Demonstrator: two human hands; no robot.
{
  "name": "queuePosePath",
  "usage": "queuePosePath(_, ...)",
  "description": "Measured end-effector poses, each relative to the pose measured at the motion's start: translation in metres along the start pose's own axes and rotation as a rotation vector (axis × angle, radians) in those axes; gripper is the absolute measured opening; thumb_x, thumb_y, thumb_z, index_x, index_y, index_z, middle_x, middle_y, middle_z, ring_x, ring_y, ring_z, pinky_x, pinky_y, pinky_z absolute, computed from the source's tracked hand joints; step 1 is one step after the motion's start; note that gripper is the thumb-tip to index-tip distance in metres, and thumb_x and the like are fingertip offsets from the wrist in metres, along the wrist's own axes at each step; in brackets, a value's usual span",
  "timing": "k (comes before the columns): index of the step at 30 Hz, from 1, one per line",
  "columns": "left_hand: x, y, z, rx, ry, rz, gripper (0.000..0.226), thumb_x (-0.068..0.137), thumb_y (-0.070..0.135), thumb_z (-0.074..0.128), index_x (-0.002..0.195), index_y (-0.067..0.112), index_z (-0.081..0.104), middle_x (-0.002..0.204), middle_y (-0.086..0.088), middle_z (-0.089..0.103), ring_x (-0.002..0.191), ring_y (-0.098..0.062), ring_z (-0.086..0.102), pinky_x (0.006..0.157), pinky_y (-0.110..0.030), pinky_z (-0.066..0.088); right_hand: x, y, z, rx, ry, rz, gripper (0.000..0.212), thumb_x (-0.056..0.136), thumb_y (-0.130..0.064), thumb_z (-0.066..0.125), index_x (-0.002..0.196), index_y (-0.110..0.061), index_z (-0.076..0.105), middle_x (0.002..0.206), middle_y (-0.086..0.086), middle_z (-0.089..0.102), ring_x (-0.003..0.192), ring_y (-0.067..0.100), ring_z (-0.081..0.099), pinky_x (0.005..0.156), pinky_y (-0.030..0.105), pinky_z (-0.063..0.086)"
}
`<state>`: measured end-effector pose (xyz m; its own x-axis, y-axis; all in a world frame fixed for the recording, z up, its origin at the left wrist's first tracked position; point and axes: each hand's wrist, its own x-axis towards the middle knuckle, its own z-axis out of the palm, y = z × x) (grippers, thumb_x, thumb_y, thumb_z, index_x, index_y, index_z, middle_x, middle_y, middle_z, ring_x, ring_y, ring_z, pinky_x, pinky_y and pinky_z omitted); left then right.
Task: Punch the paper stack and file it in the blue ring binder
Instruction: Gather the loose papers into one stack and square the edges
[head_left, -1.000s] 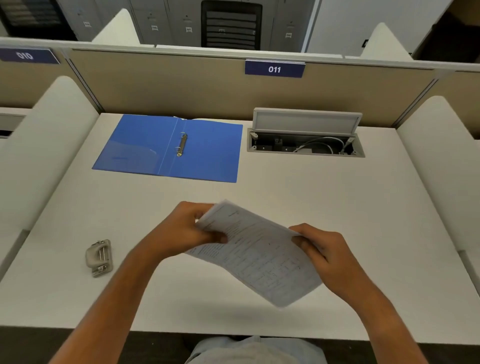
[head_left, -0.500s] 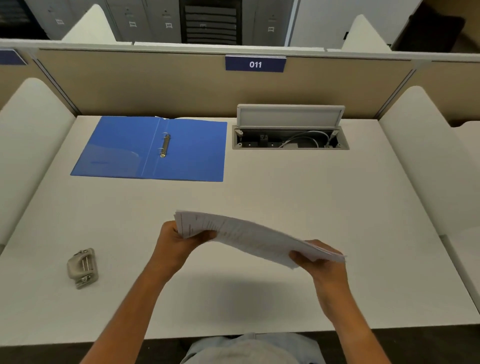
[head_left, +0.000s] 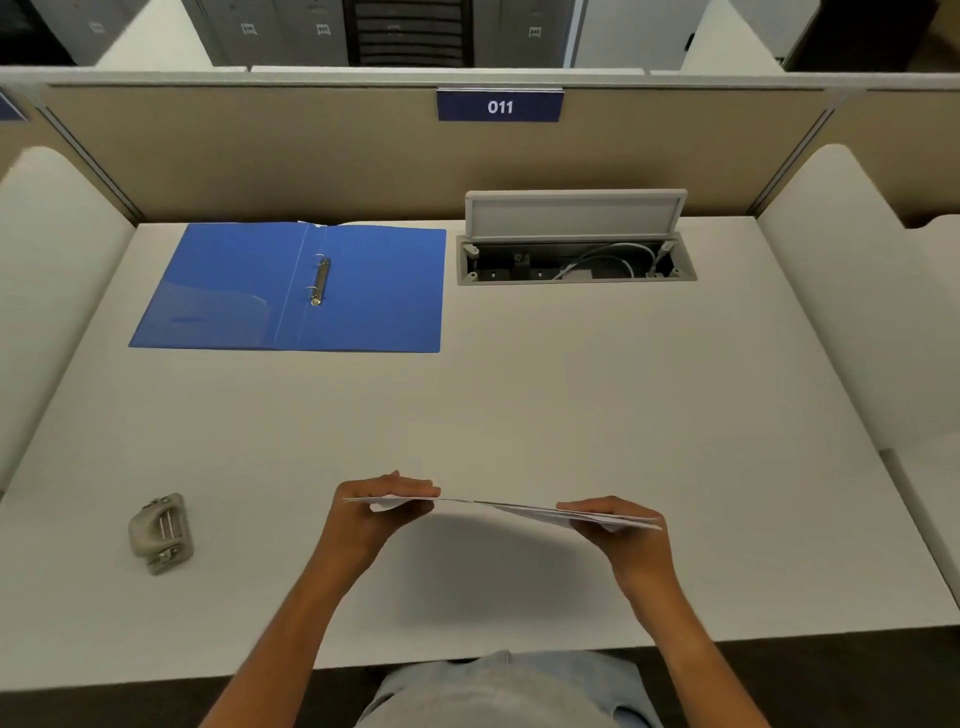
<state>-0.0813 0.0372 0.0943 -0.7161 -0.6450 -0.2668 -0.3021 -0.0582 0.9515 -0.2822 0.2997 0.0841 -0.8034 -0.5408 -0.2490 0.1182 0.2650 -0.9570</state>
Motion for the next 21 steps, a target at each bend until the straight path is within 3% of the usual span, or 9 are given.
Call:
queuePosePath(2,-0.001,-0.001,-0.001,0.016,-0.003,0.035,0.021,0.079,-0.003,0.087,0.095,0.011,0.087,0.102,0.001,0.085,0.106,-0.009,0.076,0.105,-0.016,0.048,-0.001,-0.001,-0.004,0.005,-0.003,-0.010,0.022,0.083,0.014,0.080,0.092,-0.005,0.086,0.090,0.004,0.085,0.088,0.015,0.080,0.079,0.021,0.061)
queuePosePath(5,-0.001,-0.010,0.003,-0.006,0.012,-0.048,0.031,0.076,0.000,0.091,0.100,0.018,0.087,0.109,0.004,0.083,0.104,-0.006,0.075,0.085,-0.011,0.055,-0.002,0.006,-0.003,-0.067,0.003,0.040,0.025,0.085,0.008,0.082,0.092,-0.016,0.084,0.089,-0.005,0.083,0.082,0.007,0.077,0.071,0.016,0.056)
queuePosePath(7,0.000,-0.017,0.007,0.010,0.011,-0.065,0.036,0.074,-0.001,0.092,0.100,0.023,0.087,0.108,0.008,0.082,0.102,-0.005,0.075,0.080,-0.009,0.056,-0.001,0.013,-0.002,-0.087,0.002,0.073,0.024,0.085,0.004,0.084,0.093,-0.018,0.083,0.089,-0.006,0.083,0.081,0.007,0.076,0.071,0.019,0.056)
queuePosePath(9,0.002,-0.018,0.009,0.032,-0.008,-0.059,0.036,0.075,-0.004,0.091,0.094,0.026,0.087,0.105,0.008,0.082,0.100,-0.004,0.075,0.083,-0.014,0.058,-0.001,0.015,-0.001,-0.089,0.014,0.090,0.022,0.085,0.001,0.086,0.092,-0.020,0.083,0.088,-0.006,0.083,0.080,0.007,0.076,0.071,0.019,0.055)
queuePosePath(13,0.009,-0.024,0.004,0.056,0.014,0.061,0.021,0.068,-0.004,0.092,0.083,0.008,0.086,0.102,-0.010,0.082,0.109,-0.024,0.076,0.098,-0.050,0.060,-0.001,0.001,-0.004,-0.070,0.009,0.017,0.025,0.086,0.006,0.083,0.090,-0.018,0.085,0.087,-0.007,0.084,0.084,0.006,0.078,0.076,0.017,0.059)
queuePosePath(17,0.010,-0.026,-0.008,0.049,-0.016,0.182,0.021,0.070,0.008,0.094,0.089,0.012,0.085,0.111,-0.011,0.078,0.114,-0.031,0.074,0.098,-0.048,0.060,0.001,-0.008,-0.012,-0.014,-0.031,-0.017,0.024,0.085,0.012,0.079,0.094,-0.010,0.087,0.095,0.005,0.085,0.095,0.022,0.081,0.088,0.030,0.063)
queuePosePath(21,0.010,-0.030,-0.009,0.078,-0.015,0.107,0.029,0.072,0.009,0.092,0.099,0.015,0.085,0.113,-0.004,0.080,0.113,-0.024,0.075,0.099,-0.050,0.060,0.000,0.001,-0.010,-0.045,-0.047,-0.035,0.025,0.082,0.009,0.084,0.097,-0.011,0.086,0.100,0.005,0.085,0.098,0.022,0.080,0.088,0.031,0.063)
